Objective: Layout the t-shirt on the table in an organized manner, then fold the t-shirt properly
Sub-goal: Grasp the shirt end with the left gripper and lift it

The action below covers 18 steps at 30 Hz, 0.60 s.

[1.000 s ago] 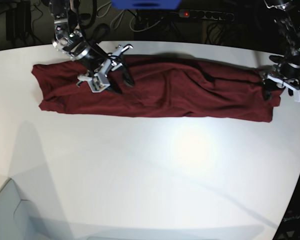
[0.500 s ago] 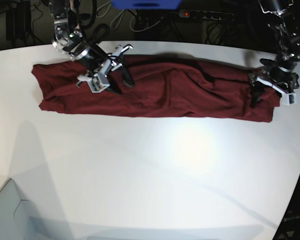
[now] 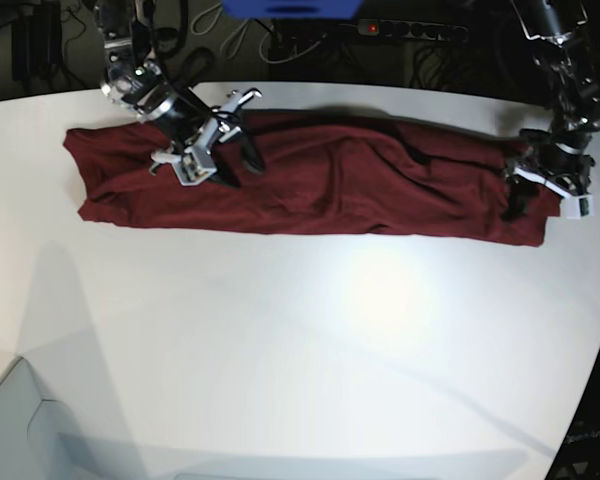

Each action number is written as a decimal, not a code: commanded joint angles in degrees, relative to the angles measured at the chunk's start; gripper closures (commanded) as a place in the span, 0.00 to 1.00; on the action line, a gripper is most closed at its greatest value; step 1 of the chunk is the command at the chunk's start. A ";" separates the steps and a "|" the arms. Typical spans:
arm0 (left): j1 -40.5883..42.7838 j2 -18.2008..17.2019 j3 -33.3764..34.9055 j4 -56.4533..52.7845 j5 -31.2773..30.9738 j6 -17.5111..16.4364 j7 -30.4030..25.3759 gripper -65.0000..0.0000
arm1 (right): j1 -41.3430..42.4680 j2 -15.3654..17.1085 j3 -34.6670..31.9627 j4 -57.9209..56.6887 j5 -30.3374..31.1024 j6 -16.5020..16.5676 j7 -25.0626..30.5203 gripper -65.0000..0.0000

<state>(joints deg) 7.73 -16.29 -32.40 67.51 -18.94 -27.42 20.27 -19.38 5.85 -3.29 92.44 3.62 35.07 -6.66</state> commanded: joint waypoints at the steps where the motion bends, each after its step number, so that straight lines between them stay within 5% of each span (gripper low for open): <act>1: 0.41 -0.45 0.18 -0.91 0.96 -0.32 3.51 0.55 | 0.17 0.18 0.08 0.87 0.91 0.40 1.60 0.58; 5: 0.41 -0.54 0.27 -1.70 0.96 -0.32 3.51 0.86 | 0.17 0.26 0.08 0.87 0.91 0.40 1.60 0.58; 8: 0.41 -0.54 0.18 -1.70 1.05 -0.32 3.51 1.00 | 0.17 0.26 0.08 0.87 0.91 0.40 1.60 0.58; 18: 0.41 -1.77 -3.86 1.46 0.79 -0.32 3.86 1.00 | 0.26 0.26 0.08 0.79 0.91 0.40 1.60 0.58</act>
<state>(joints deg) 7.94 -17.02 -35.92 68.38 -19.05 -28.56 23.44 -19.38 5.87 -3.27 92.42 3.60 35.07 -6.68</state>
